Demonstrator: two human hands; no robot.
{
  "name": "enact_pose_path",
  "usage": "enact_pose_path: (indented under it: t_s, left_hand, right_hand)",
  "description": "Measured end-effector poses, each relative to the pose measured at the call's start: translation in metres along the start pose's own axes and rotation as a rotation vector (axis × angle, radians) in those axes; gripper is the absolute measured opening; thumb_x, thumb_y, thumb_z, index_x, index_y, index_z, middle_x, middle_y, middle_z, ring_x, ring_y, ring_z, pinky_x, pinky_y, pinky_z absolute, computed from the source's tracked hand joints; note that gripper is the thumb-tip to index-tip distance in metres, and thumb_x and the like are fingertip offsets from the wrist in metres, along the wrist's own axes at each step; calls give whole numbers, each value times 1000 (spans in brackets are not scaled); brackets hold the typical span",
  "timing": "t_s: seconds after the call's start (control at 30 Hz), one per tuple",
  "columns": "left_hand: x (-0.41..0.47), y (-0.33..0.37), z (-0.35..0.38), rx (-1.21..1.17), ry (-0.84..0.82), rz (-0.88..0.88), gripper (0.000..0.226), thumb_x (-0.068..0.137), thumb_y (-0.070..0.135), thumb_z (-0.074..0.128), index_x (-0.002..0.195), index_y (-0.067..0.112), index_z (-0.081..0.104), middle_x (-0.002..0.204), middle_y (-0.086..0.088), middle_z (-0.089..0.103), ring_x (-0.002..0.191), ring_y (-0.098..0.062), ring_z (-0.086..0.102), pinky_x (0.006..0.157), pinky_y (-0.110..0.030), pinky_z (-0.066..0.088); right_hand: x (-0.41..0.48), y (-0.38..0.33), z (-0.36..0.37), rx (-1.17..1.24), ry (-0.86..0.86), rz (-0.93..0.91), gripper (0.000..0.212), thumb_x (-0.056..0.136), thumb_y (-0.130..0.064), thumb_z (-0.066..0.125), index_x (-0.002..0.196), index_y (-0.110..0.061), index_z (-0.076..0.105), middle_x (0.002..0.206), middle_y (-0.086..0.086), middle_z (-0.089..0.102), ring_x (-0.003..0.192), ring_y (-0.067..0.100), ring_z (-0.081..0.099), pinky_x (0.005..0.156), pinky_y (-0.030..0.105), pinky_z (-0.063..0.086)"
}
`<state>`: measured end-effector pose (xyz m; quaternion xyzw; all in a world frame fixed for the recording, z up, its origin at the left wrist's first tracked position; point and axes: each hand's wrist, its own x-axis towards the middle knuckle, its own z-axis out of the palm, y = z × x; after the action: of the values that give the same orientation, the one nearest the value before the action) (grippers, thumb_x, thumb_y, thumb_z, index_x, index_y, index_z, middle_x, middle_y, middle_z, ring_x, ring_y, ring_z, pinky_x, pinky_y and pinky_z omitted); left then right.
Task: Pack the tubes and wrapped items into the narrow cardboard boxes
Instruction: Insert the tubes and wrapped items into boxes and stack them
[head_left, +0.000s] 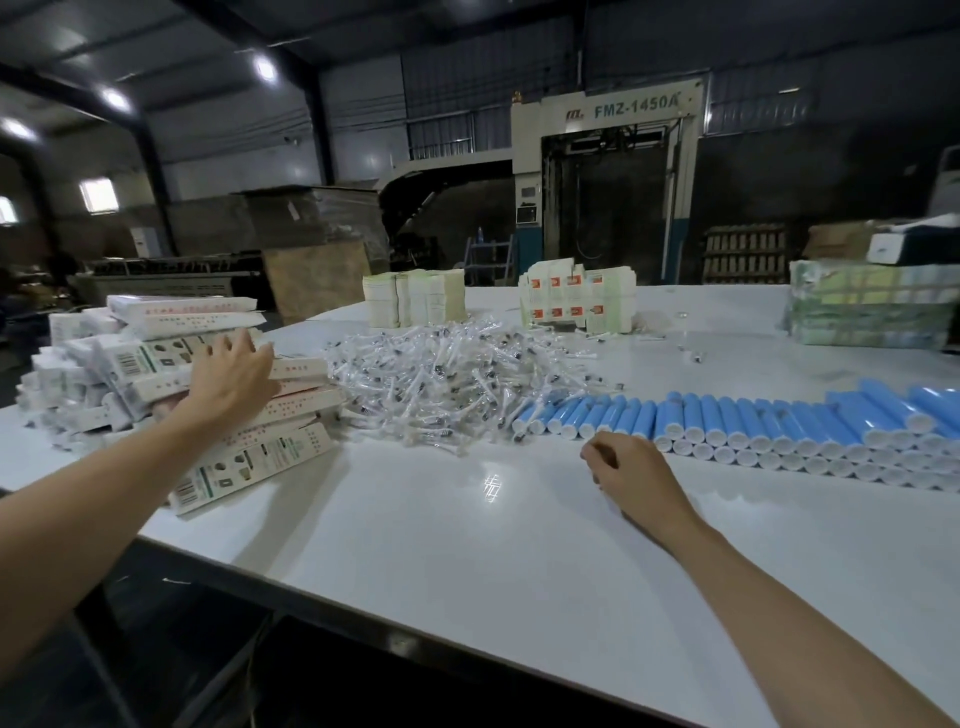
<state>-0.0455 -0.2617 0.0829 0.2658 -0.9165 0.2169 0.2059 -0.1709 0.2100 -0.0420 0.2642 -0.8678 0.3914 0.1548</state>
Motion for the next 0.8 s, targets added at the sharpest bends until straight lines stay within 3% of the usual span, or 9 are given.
enact_pose_path:
  t_s: [0.17,0.33,0.43,0.5,0.53,0.63,0.8]
  left_hand:
    - [3,2,-6,-118,71,45,43,98,35,77,119,1,60,101,-16,69,80,-31,67,74,-46,61]
    - [-6,20,-32,-344,393,96,35,111,28,53,108,-6,60,75,-12,63,53,-27,57,48,-35,45]
    - [-15,55,-66,-666,427,127,41,113,41,52,102,3,58,70,2,57,46,-15,52,40,-23,34]
    - [-20,86,-83,-1014,227,103,39,109,43,59,112,4,63,89,-4,71,62,-19,66,49,-29,50]
    - [-25,102,-90,-1196,78,91,41,107,41,62,116,2,67,100,-8,75,74,-25,71,62,-35,58]
    - [-44,152,-99,-1637,-294,139,45,99,42,71,118,1,74,108,-15,80,102,-36,77,95,-50,60]
    - [-73,236,-84,-1841,-585,143,54,75,45,83,116,10,78,103,-7,82,103,-27,77,89,-38,55]
  right_hand:
    - [1,-2,-2,-6,-13,16,23,103,-25,59,86,-16,71,75,0,70,76,22,68,78,46,57]
    - [3,-2,-2,7,-2,39,23,103,-26,59,85,-17,70,74,0,70,76,23,69,79,46,57]
    - [3,-3,-2,21,2,57,23,103,-27,59,86,-16,70,75,1,71,77,25,69,79,48,58]
    - [2,-4,-1,31,1,66,23,104,-27,59,85,-18,70,75,-1,70,78,24,69,79,49,59]
    - [2,-4,-2,43,6,73,23,103,-27,59,85,-19,69,74,-2,70,77,23,69,79,49,59]
    - [0,-1,-3,111,46,112,23,102,-25,60,81,-22,70,70,-2,69,71,19,68,78,48,60]
    - [0,3,-5,218,140,177,24,102,-25,61,80,-25,71,70,-5,70,65,14,67,71,44,59]
